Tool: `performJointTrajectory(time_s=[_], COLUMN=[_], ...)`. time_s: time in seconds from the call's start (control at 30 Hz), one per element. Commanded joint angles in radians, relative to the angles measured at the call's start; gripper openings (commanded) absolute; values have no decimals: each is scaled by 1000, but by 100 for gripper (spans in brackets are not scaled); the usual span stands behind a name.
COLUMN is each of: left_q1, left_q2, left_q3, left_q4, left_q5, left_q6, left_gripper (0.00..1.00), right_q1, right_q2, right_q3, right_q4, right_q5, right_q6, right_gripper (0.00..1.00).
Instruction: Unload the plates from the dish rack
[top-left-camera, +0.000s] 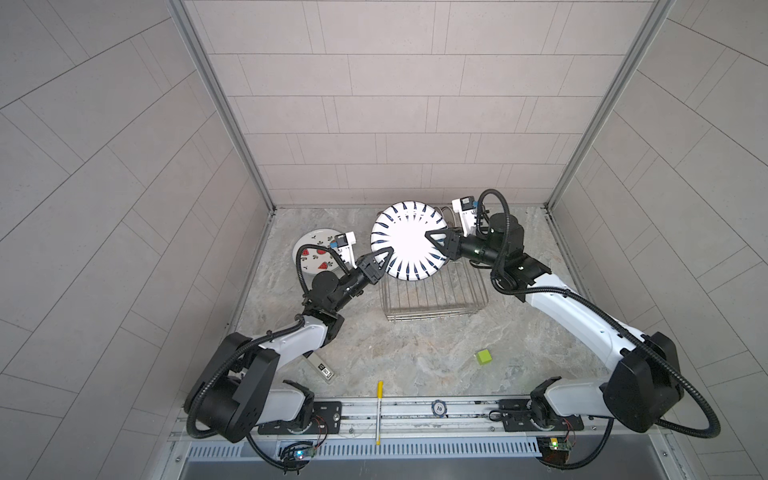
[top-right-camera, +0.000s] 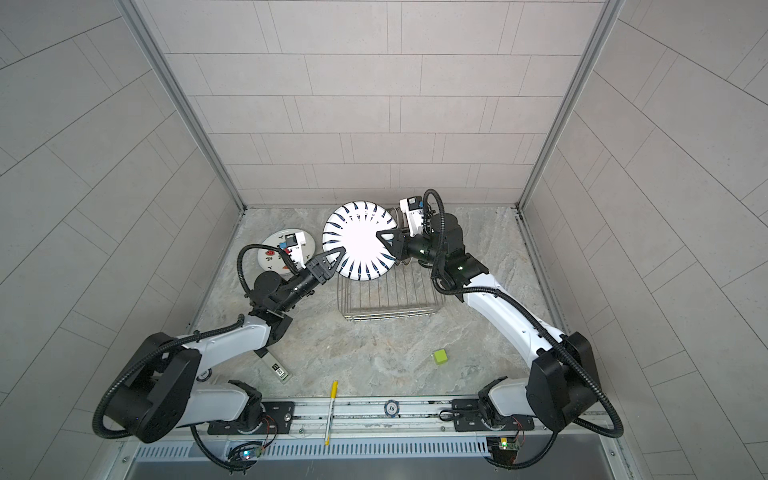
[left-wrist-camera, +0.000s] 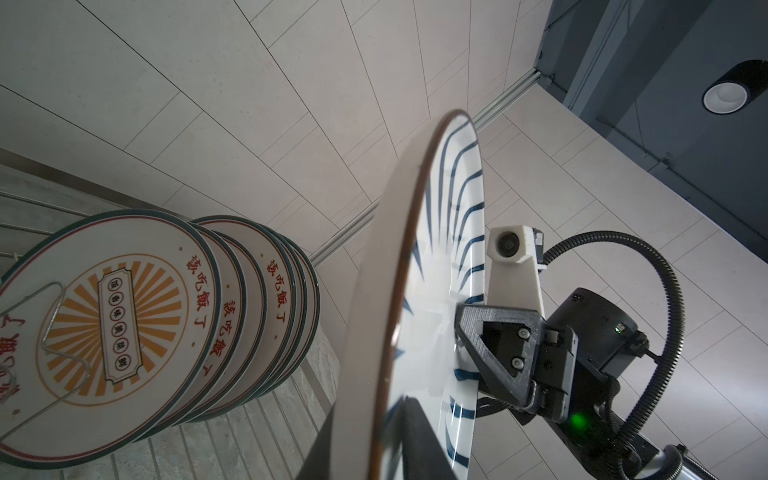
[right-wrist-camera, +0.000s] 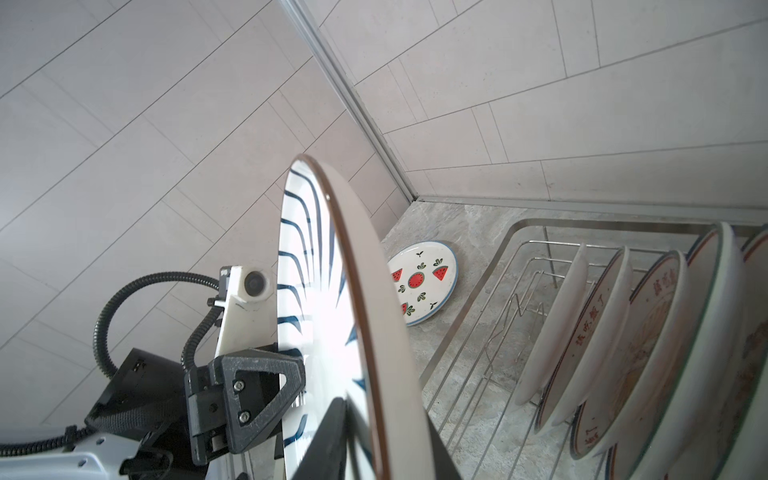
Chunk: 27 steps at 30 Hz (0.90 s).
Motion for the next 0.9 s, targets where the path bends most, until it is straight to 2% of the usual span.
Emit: performJointTrajectory(time_s=[0.0,0.2,0.33,0.53,0.87], left_q1=[-13,-12,-12,-12,8], left_q2=[-46,-65,-69,-77,-121], left_q3=[8,-1,-3,-8,-22], left_q4=[47,28,25,28,2], left_q5=[-5,-34,-42,-53,-100], left_q6=[39,47,47,47,55], left_gripper=[1,0,0,0,0], right_q1=[19,24,28,29,27], right_q2=[14,17,15,16,-37], right_q3=[20,13,10,19,42], right_q4=[-16,-20,-28,-59,-175], right_q5=[36,35,37,63,181], right_q6=[-44,-49,-57,-69,-104], right_gripper=[35,59,70,78,82])
